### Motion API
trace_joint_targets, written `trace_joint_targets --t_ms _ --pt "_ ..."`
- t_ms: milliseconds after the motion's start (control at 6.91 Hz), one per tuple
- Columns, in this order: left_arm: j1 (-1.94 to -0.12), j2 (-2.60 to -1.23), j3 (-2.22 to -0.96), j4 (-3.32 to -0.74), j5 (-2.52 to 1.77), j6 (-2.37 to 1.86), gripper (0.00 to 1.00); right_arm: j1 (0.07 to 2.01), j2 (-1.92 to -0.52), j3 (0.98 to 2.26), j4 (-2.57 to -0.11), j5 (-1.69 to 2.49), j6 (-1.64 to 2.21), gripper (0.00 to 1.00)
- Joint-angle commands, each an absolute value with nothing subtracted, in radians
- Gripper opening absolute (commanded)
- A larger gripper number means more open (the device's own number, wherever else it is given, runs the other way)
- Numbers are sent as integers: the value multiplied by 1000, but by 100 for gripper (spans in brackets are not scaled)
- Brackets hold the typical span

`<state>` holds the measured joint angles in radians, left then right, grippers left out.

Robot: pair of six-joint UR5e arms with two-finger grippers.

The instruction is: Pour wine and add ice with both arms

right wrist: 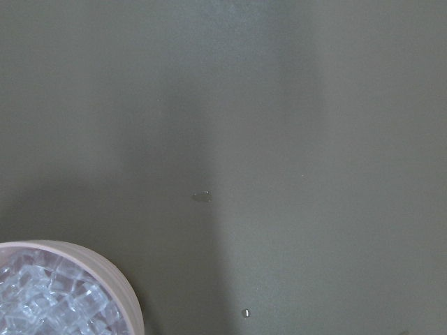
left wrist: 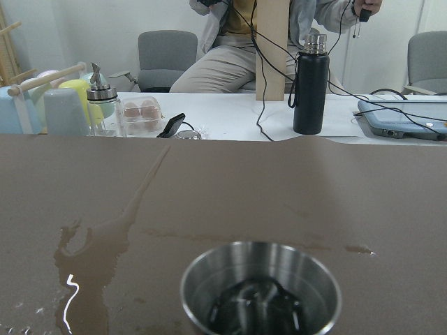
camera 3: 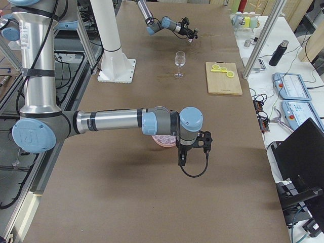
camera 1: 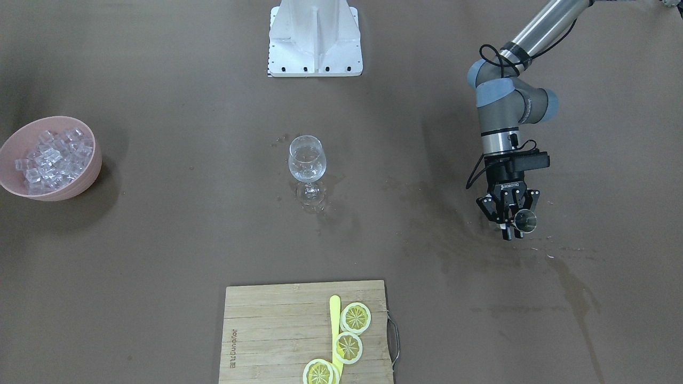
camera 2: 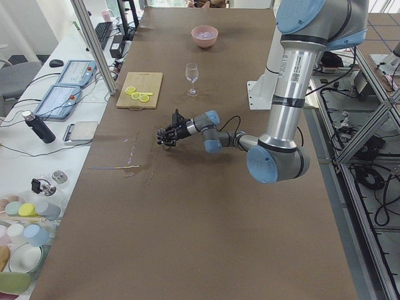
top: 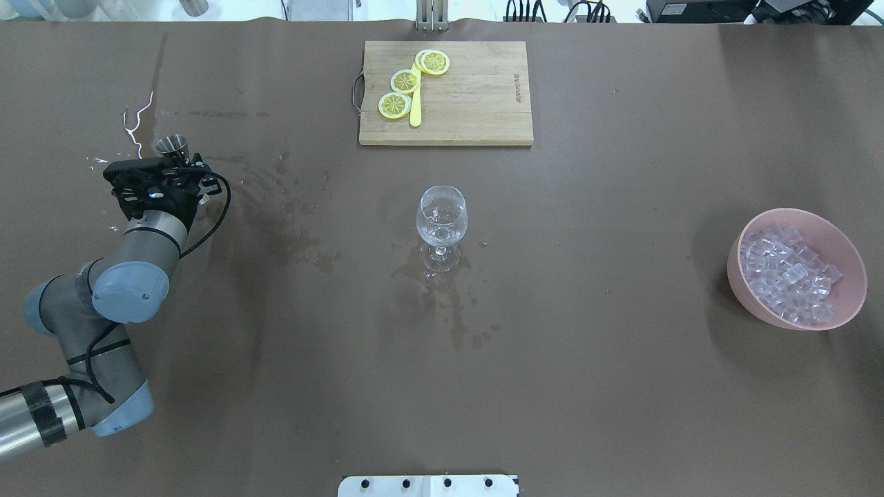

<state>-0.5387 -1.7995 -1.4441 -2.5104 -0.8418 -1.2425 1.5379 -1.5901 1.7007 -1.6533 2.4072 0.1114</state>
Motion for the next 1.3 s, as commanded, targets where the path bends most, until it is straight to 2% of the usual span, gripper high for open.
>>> trace_joint_targets --t_ms 0,579,868,1157 --pt "-557 -1798 -1498 -2507 -839 -1238 0 1537 -1591 1697 -1651 2410 113 100" --pt "-563 -1789 -1678 -2507 -850 -1204 0 1537 -1589 1698 -1652 2419 115 100" --pt "-557 -1814 -1690 -2505 -876 -1112 0 1532 -1589 1700 -1652 2424 123 100" --pt "-551 -1830 -1759 -2509 -887 -1027 0 1526 -1589 1698 -1655 2422 123 100"
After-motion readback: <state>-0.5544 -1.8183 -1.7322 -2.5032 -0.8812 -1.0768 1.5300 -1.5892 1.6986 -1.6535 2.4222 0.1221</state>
